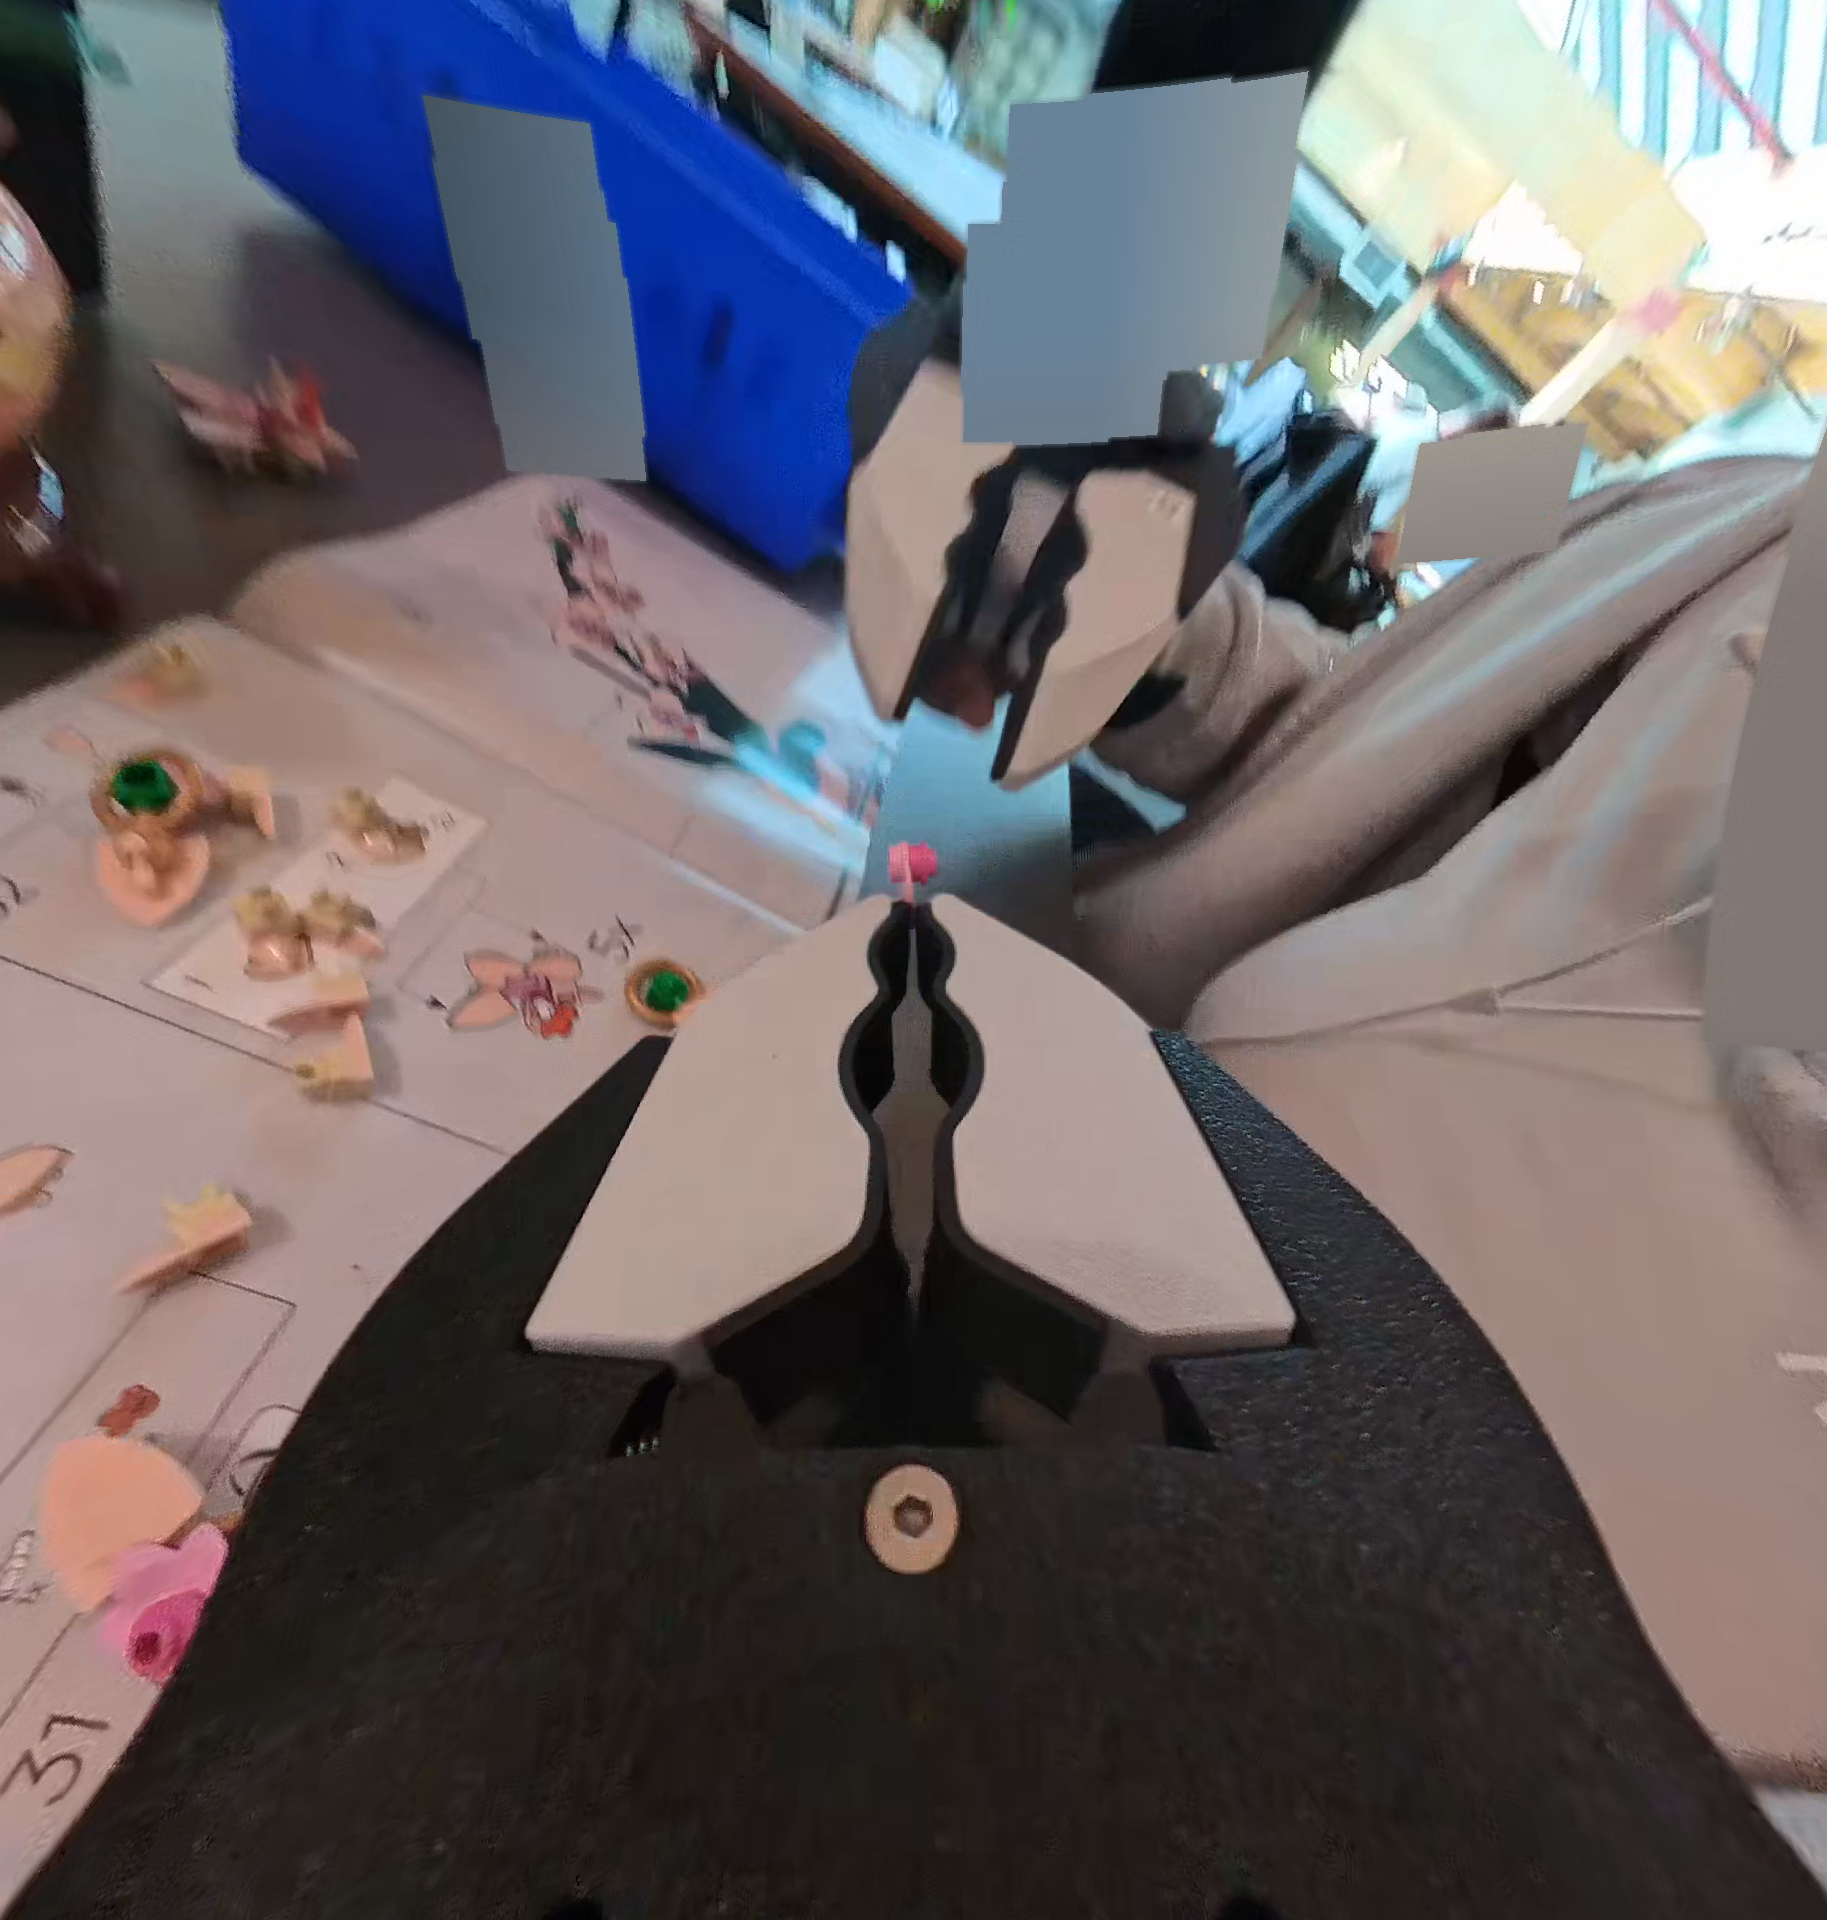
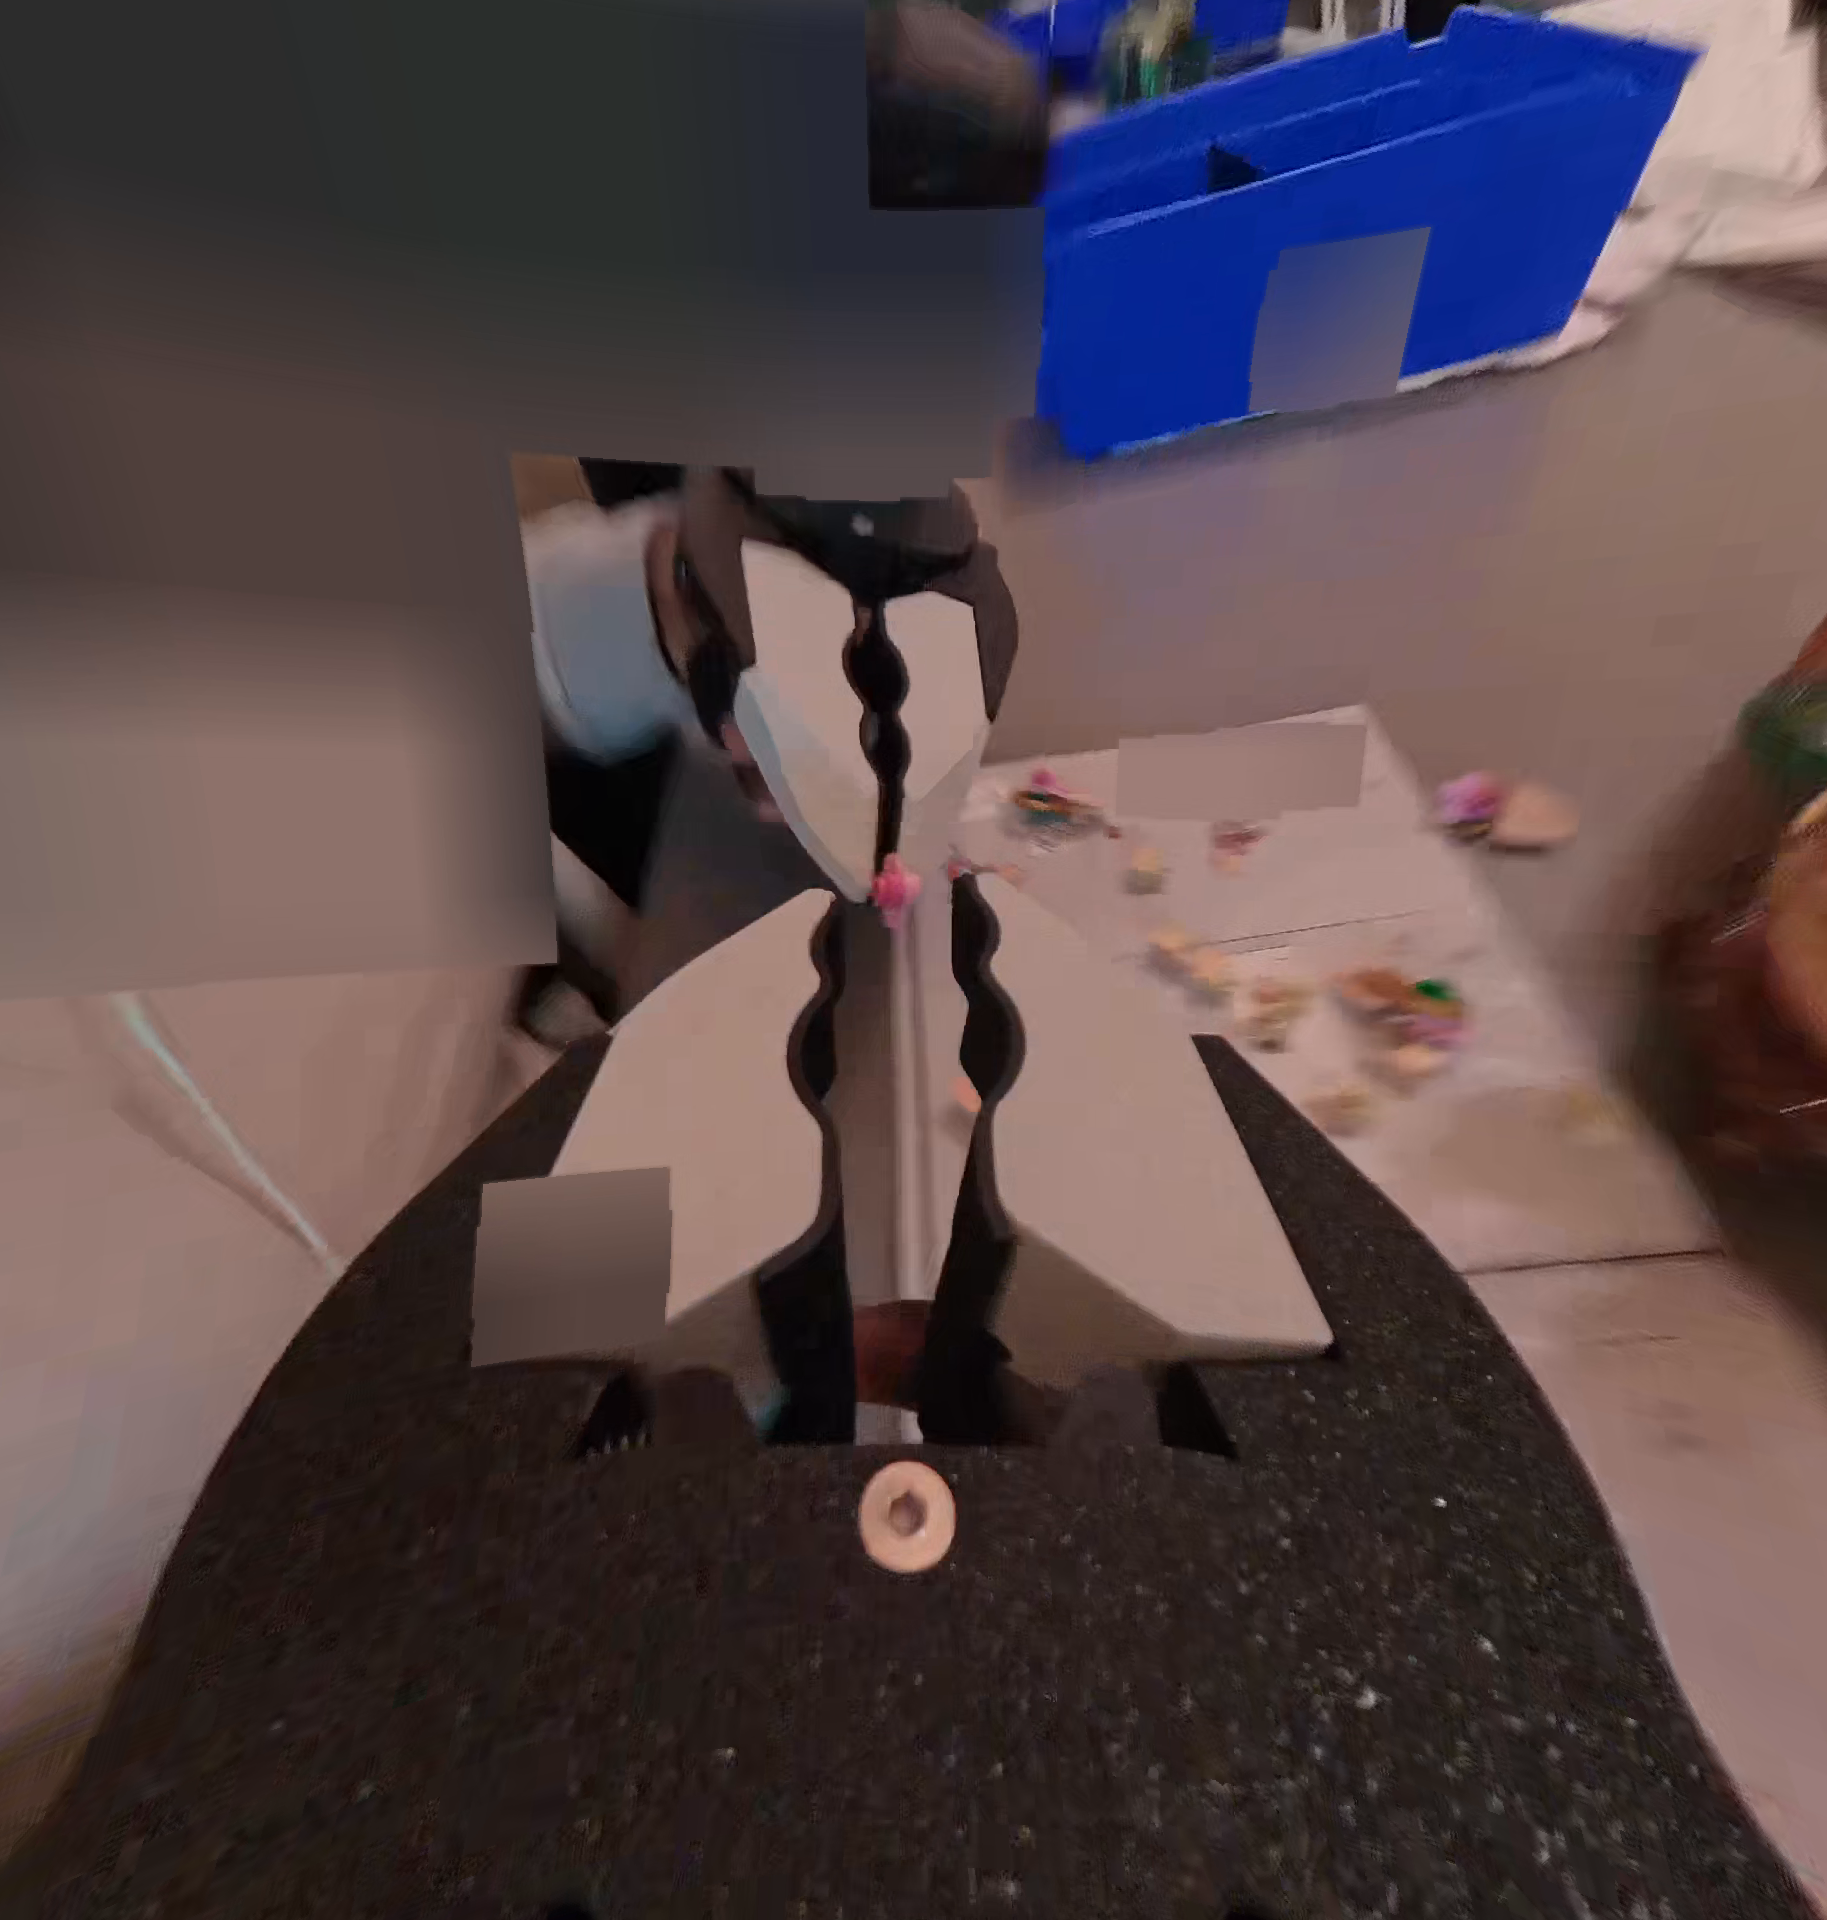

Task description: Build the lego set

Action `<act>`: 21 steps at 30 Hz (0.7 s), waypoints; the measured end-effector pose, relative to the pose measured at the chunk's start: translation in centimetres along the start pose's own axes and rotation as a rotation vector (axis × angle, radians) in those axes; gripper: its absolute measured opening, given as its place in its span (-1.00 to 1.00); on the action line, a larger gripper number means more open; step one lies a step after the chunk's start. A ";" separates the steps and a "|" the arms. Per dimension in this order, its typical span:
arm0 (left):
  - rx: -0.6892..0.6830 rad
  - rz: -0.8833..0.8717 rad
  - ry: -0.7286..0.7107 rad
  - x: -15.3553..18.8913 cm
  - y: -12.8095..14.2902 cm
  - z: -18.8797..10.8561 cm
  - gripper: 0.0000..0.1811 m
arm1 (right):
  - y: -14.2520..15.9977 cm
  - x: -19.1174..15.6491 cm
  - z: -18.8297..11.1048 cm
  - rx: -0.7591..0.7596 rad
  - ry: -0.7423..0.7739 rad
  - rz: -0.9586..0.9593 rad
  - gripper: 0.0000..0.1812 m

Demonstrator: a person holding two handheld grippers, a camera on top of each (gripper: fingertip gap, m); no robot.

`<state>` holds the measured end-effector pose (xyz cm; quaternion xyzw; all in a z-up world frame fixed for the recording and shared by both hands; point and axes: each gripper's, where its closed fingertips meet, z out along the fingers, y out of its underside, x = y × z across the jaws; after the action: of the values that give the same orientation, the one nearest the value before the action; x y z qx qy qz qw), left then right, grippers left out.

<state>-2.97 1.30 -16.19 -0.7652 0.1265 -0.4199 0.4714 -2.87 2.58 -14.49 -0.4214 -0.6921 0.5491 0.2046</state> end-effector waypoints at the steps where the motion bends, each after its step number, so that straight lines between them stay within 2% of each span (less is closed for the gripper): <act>1: -0.050 -0.021 0.010 0.0 0.6 0.2 -0.99 | 0.1 -0.1 -0.1 -0.078 0.044 -0.155 -0.79; 3: -0.122 -0.051 0.037 0.2 1.5 0.6 -0.99 | 0.4 -0.3 -0.1 -0.214 0.097 -0.440 -0.77; 5: -0.167 -0.079 0.058 0.3 2.0 0.9 -0.99 | 1.2 -1.0 0.3 -0.321 0.065 -0.580 -0.74; 12: -0.178 -0.114 0.070 0.1 2.1 1.3 -0.99 | 3.3 -1.1 1.1 -0.459 0.033 -0.795 -0.81; 21: -0.186 -0.157 0.082 -0.1 2.3 1.5 -0.99 | 3.8 -0.4 1.5 -0.489 0.080 -0.914 -0.89</act>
<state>-1.37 1.05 -18.47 -0.7954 0.1235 -0.4728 0.3585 -2.42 1.48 -18.41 -0.1324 -0.9051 0.2096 0.3455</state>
